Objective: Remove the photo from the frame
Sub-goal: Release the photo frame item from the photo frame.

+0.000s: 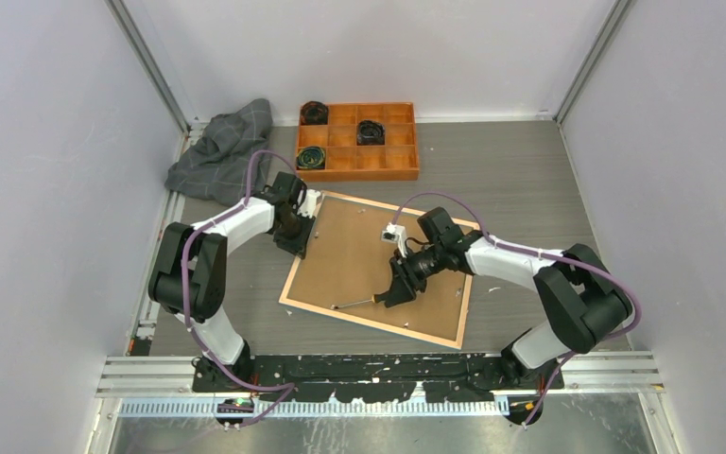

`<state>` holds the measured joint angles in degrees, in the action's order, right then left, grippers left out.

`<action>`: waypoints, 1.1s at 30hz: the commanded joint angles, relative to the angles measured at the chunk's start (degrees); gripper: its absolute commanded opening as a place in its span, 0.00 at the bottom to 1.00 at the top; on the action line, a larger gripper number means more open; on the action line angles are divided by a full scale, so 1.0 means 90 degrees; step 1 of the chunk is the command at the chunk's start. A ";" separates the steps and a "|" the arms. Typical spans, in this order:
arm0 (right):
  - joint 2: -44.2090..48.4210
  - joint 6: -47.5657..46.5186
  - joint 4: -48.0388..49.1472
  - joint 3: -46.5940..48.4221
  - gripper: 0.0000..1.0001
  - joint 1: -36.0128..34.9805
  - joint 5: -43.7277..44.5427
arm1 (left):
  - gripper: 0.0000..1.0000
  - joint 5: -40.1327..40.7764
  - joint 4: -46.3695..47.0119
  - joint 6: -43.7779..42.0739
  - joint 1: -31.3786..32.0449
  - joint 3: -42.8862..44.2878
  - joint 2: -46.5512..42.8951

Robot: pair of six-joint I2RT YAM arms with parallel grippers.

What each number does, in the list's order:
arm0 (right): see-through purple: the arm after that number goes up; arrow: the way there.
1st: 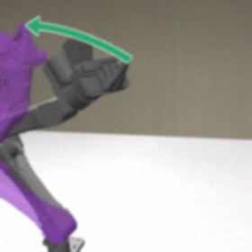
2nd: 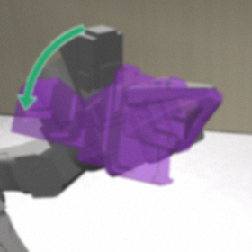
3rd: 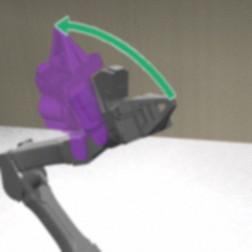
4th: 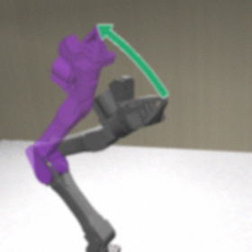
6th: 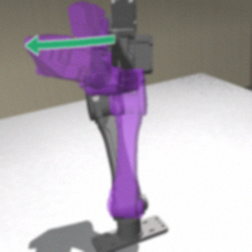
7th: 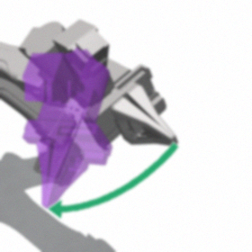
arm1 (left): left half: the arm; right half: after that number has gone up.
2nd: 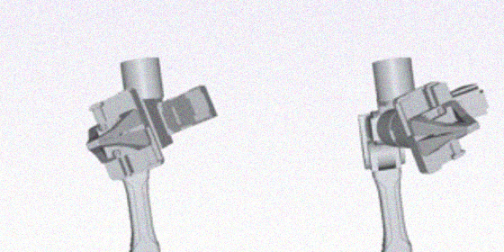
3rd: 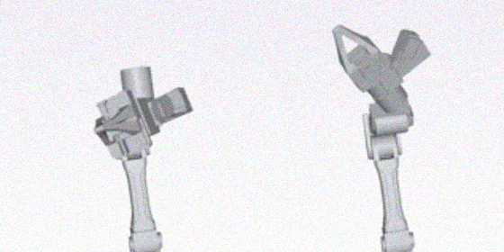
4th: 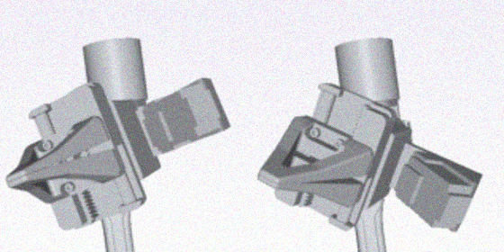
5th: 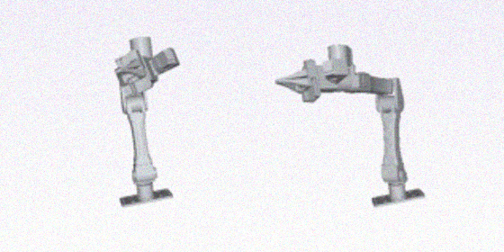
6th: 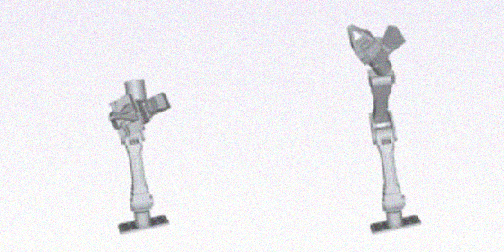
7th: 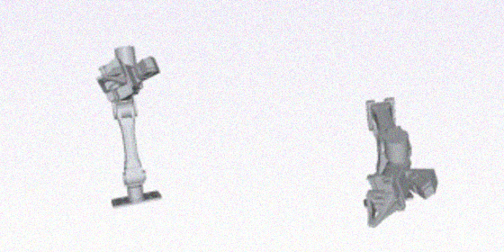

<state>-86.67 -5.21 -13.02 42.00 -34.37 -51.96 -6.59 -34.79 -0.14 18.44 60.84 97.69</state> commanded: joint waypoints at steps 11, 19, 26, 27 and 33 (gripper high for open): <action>-0.0087 0.0071 0.0415 0.0047 0.01 -0.0174 -0.0020 | 0.00 0.0295 0.0256 -0.0054 0.0022 -0.0104 0.0166; -0.0058 0.0198 0.0606 -0.0033 0.01 -0.0230 0.0183 | 0.00 0.0289 0.0264 -0.0052 0.0022 -0.0120 0.0153; 0.0052 0.0262 0.0572 -0.0106 0.01 -0.0232 0.0303 | 0.00 0.0303 0.0257 -0.0053 0.0022 -0.0106 0.0168; 0.0066 0.0258 0.0565 -0.0119 0.01 -0.0232 0.0327 | 0.00 0.0304 0.0261 -0.0053 0.0022 -0.0107 0.0176; 0.0080 0.0365 0.0821 -0.0239 0.01 -0.0234 0.0327 | 0.00 0.0277 0.0240 -0.0043 0.0022 -0.0070 0.0220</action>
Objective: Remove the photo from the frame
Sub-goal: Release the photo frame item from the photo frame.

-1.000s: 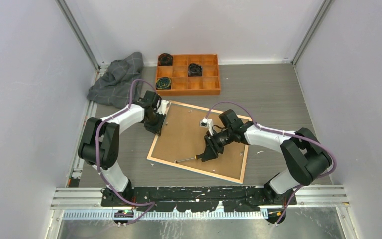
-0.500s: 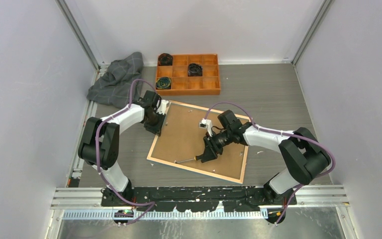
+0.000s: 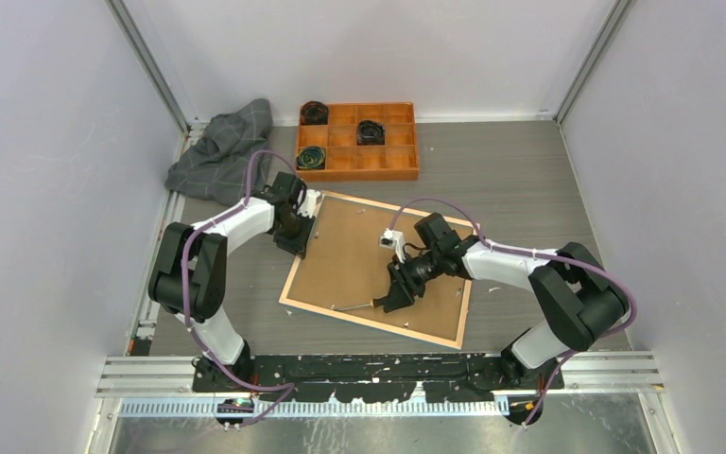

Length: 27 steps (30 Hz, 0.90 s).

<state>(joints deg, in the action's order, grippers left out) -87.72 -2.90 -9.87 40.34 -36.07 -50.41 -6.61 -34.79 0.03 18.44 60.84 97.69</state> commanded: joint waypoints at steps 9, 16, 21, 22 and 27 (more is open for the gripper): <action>0.0082 0.0317 0.1063 -0.0136 0.01 -0.0251 0.0118 | 0.00 0.0213 0.0258 -0.0032 0.0029 -0.0199 0.0117; -0.0080 0.0284 0.1588 -0.0078 0.01 -0.0436 0.0123 | 0.00 0.0126 0.0260 0.0125 0.0138 -0.0249 0.0092; -0.0214 0.0557 0.2179 0.0022 0.01 -0.0470 0.0231 | 0.00 0.0120 0.0244 0.0114 0.0324 -0.0221 0.0106; -0.0248 0.0658 0.2310 0.0040 0.01 -0.0489 0.0278 | 0.00 0.0123 0.0246 0.0114 0.0340 -0.0211 0.0123; -0.0418 0.0899 0.2531 0.0194 0.01 -0.0583 0.0605 | 0.00 0.0121 0.0244 0.0112 0.0354 -0.0216 0.0114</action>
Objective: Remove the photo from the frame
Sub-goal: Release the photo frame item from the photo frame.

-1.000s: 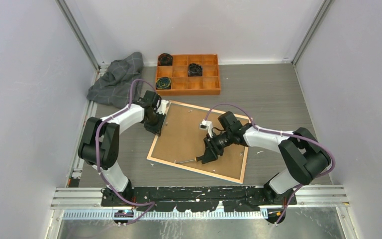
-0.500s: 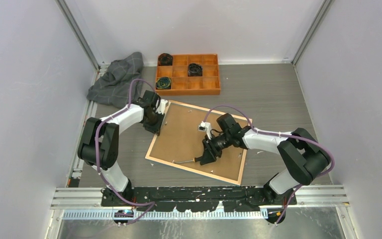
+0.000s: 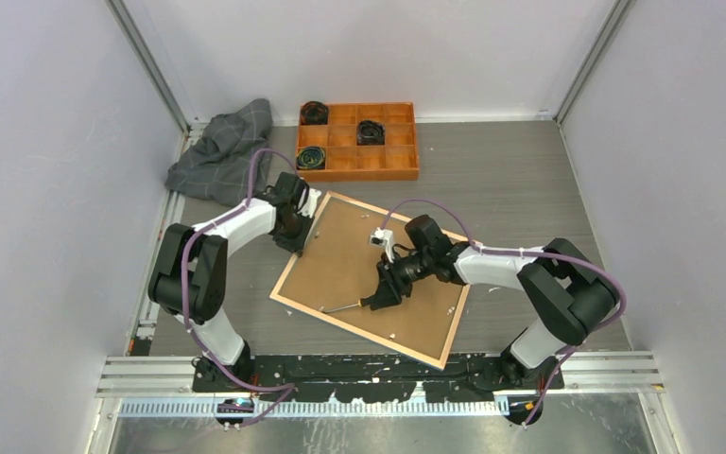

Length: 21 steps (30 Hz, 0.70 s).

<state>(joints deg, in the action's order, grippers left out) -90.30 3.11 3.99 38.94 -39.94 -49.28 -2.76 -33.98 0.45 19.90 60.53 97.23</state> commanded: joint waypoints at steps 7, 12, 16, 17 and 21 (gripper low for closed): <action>-0.0175 0.0225 0.0874 0.0548 0.01 -0.0190 0.1446 | 0.00 -0.0122 0.0185 0.0093 0.0191 -0.0156 0.0208; -0.0292 0.0018 0.0635 0.0826 0.01 -0.0173 0.2157 | 0.00 0.0601 0.0081 0.0101 0.0191 0.0143 0.0449; -0.0393 -0.0032 0.0324 0.1157 0.01 -0.0050 0.2346 | 0.00 0.0807 -0.0271 0.0165 0.0172 0.0638 0.0854; -0.0430 -0.0037 0.0265 0.1250 0.01 -0.0036 0.2375 | 0.00 0.0742 -0.0311 0.0177 0.0177 0.0713 0.0889; -0.0586 0.0088 0.0263 0.1586 0.01 -0.0035 0.2357 | 0.00 0.0551 -0.0317 0.0195 0.0190 0.0734 0.0861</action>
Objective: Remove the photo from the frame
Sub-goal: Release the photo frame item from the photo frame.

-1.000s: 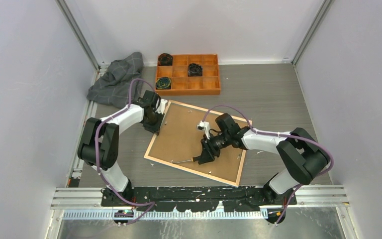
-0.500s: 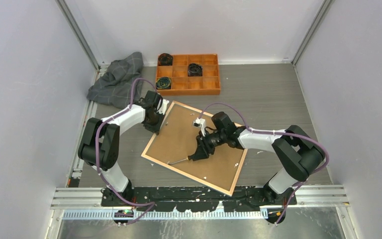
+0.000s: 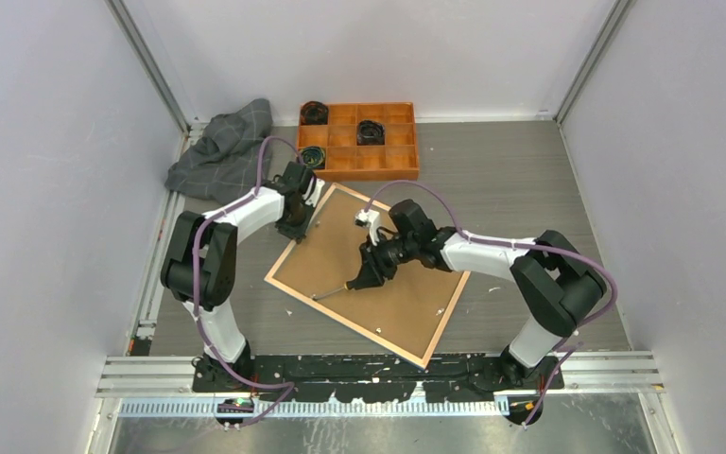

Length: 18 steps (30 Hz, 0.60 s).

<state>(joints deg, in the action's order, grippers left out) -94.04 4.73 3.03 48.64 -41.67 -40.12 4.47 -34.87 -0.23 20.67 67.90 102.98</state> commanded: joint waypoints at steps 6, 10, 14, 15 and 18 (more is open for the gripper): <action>-0.0497 0.0008 0.0509 0.0890 0.01 0.0128 0.1510 | 0.00 -0.0326 -0.0072 0.0248 0.0116 -0.0313 0.0049; -0.0600 0.0168 0.0605 0.0963 0.01 0.0108 0.1896 | 0.00 -0.0314 -0.0043 0.0244 0.0120 -0.0355 0.0004; -0.0621 0.0844 0.0747 0.0948 0.01 0.0144 0.2366 | 0.00 -0.0313 -0.0013 0.0245 0.0117 -0.0399 -0.0014; -0.0611 0.1038 0.0782 0.0939 0.01 0.0174 0.2376 | 0.00 -0.0311 -0.0004 0.0246 0.0116 -0.0410 -0.0029; -0.0596 0.1651 0.0956 0.0895 0.01 0.0244 0.2300 | 0.00 -0.0312 0.0034 0.0250 0.0117 -0.0479 -0.0073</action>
<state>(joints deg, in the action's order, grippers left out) -97.76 14.35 3.73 55.53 -41.54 -36.51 4.67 -32.84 -0.25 20.69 66.39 102.00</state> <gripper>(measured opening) 0.396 0.200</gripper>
